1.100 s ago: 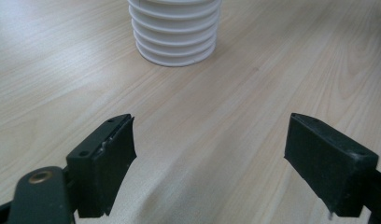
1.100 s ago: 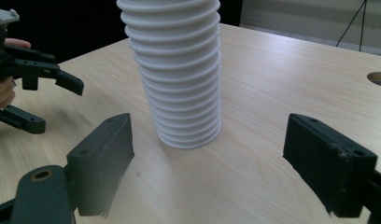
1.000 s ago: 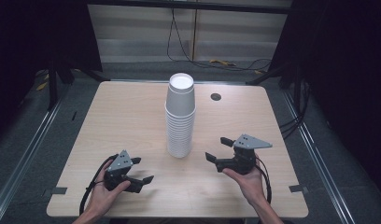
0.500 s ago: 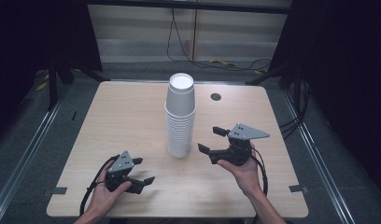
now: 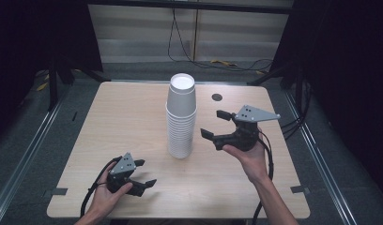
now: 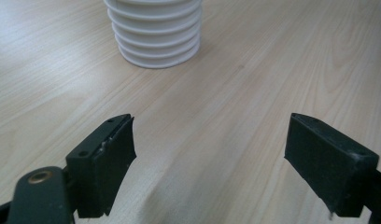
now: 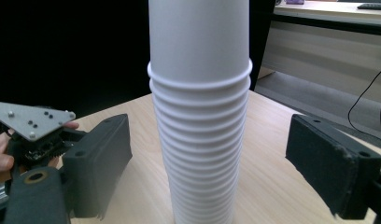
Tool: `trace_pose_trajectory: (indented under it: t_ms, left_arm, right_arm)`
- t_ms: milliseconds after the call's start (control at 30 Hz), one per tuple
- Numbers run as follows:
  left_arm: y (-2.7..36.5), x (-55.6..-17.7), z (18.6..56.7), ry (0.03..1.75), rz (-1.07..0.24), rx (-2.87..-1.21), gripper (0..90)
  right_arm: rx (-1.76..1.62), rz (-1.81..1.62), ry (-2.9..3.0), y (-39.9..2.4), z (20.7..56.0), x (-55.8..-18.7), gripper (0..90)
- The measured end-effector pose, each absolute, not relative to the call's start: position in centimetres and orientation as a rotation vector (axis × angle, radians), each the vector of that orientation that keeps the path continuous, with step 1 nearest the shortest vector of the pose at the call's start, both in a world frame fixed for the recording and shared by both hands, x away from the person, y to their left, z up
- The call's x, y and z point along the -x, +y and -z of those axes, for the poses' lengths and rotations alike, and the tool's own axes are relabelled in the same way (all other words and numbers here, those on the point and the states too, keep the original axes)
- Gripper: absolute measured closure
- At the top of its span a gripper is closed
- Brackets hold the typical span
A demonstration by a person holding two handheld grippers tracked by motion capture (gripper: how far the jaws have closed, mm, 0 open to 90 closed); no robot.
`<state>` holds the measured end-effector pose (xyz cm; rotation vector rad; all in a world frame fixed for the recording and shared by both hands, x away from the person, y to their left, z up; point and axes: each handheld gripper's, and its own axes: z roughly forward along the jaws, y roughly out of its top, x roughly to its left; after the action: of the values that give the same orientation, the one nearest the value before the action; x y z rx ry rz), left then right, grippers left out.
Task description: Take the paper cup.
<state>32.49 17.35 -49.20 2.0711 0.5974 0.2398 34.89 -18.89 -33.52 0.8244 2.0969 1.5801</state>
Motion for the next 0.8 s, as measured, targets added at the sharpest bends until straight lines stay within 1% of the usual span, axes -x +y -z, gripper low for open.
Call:
trace_pose_trajectory:
  t_ms: [267,633,800]
  left_arm:
    - [17.3,-32.5,49.3,0.589,-0.245,-2.087,15.7]
    - [17.3,-32.5,49.2,0.575,-0.256,-2.087,15.8]
    - [17.3,-32.4,49.2,0.570,-0.258,-2.094,15.8]
  right_arm:
    - [-0.753,-1.602,2.104,-17.9,30.6,-36.1,13.9]
    - [-0.677,-1.610,2.143,-15.5,28.3,-37.8,13.9]
    - [-0.675,-1.587,2.180,-14.6,27.8,-38.8,14.8]
